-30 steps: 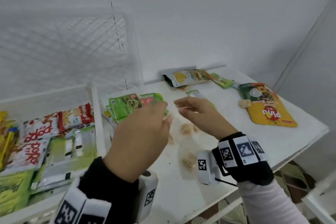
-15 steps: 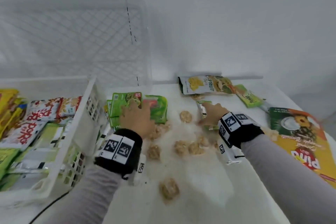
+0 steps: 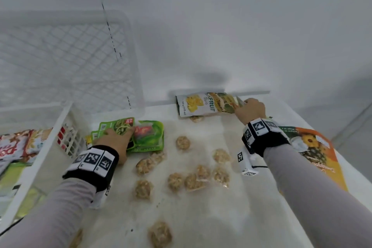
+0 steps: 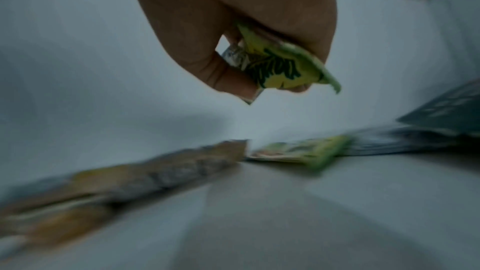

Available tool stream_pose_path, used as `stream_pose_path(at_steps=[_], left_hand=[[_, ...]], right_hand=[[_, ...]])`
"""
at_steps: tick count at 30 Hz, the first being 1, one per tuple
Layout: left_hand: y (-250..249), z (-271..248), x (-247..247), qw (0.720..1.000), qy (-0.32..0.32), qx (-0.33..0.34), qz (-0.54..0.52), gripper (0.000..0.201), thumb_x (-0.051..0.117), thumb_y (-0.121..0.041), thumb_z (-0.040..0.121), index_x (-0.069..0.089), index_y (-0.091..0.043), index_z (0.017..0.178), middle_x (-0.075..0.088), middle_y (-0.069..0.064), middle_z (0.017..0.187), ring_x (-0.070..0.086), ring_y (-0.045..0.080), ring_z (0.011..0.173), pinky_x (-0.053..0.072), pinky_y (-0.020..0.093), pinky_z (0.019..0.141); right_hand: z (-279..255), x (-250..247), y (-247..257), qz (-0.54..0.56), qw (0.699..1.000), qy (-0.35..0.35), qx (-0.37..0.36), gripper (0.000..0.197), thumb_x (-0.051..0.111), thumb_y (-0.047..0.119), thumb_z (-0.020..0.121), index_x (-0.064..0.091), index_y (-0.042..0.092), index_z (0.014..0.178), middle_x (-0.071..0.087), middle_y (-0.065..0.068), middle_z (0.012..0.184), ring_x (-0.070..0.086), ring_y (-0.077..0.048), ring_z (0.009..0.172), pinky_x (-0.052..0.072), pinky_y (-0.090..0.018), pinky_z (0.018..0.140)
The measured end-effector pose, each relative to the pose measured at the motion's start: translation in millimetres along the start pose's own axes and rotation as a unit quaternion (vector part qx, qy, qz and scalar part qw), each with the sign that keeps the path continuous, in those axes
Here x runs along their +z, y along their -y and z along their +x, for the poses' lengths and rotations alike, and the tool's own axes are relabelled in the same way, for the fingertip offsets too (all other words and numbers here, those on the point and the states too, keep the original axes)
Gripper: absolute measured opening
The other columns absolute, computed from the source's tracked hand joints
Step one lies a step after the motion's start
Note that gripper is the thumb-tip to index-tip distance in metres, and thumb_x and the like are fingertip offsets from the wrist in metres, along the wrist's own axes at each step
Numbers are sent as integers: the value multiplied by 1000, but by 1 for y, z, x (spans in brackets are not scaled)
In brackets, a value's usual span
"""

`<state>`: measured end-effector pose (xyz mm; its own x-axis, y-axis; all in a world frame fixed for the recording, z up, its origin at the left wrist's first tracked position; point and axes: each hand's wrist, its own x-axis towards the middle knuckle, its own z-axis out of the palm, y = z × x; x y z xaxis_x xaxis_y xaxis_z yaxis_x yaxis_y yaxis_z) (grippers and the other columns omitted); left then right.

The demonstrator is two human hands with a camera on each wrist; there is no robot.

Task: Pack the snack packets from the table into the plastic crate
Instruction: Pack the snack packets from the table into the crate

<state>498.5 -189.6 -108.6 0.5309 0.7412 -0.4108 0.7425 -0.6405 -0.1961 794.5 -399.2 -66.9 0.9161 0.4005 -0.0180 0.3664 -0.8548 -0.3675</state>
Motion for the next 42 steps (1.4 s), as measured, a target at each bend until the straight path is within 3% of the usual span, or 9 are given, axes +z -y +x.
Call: stream_pose_path(at_steps=[4, 9, 17, 21, 25, 30, 37, 39, 42], left_hand=[[1, 5, 0, 1000, 6, -10, -4, 92, 54, -33, 79, -7, -47, 145, 13, 27, 146, 48, 44, 118, 46, 43, 97], [5, 7, -5, 1000, 13, -15, 4, 84, 46, -48, 82, -10, -50, 144, 15, 30, 149, 38, 47, 128, 37, 46, 106], [-1, 3, -1, 999, -23, -39, 28, 88, 57, -31, 82, -4, -54, 142, 24, 27, 141, 36, 47, 123, 35, 50, 103], [1, 1, 2, 997, -69, -21, 31, 81, 53, -23, 85, 3, -51, 141, 39, 23, 131, 45, 44, 114, 44, 47, 89], [8, 2, -8, 989, -120, -10, -88, 63, 44, -24, 90, 15, -43, 143, 58, 16, 117, 59, 36, 99, 51, 40, 84], [25, -13, -17, 944, -195, -9, -266, 54, 36, -16, 96, 22, -34, 145, 65, 21, 102, 62, 34, 86, 49, 34, 72], [46, -53, -48, 913, -230, 24, -337, 48, 34, -14, 101, 26, -24, 147, 51, 21, 134, 56, 37, 108, 43, 33, 83], [52, -70, -59, 906, -239, 44, -346, 47, 34, -15, 100, 28, -24, 146, 55, 23, 126, 57, 33, 91, 40, 29, 70], [60, -94, -77, 893, -256, 65, -365, 44, 37, -20, 100, 32, -26, 144, 56, 18, 126, 54, 30, 96, 36, 28, 76]], right_hand=[[31, 3, -30, -32, 996, -32, 80, 54, 52, 54, 87, 55, 5, 111, 40, -21, 122, 39, -36, 113, 35, -41, 93], [52, 20, -52, -75, 986, 132, 74, 67, 63, 52, 79, 40, 13, 129, 52, -18, 126, 50, -38, 115, 40, -47, 99], [49, 18, -52, -249, 961, 101, -61, 57, 64, 9, 69, 36, 13, 119, 57, -14, 94, 49, -29, 73, 40, -36, 63], [53, 15, -48, -241, 963, 100, -65, 39, 65, 12, 78, 43, 9, 110, 58, -18, 106, 57, -31, 87, 47, -38, 73], [55, 9, -48, -192, 978, 68, -49, 32, 67, 3, 72, 43, 10, 91, 58, -16, 97, 51, -27, 76, 42, -31, 67], [50, 9, -46, -7, 1000, 9, 23, 18, 66, 13, 77, 49, 9, 81, 62, -18, 95, 56, -32, 81, 41, -31, 65], [21, -17, -33, 106, 992, -42, 50, 18, 67, 17, 73, 56, 7, 84, 67, -17, 82, 65, -32, 78, 54, -38, 75], [10, -30, -30, 107, 993, -41, 41, 27, 68, 29, 77, 59, 4, 83, 68, -19, 81, 66, -33, 77, 55, -41, 76], [-10, -53, -28, 97, 994, -36, 39, 49, 67, 47, 78, 63, -2, 81, 69, -21, 79, 67, -35, 75, 56, -47, 78]])
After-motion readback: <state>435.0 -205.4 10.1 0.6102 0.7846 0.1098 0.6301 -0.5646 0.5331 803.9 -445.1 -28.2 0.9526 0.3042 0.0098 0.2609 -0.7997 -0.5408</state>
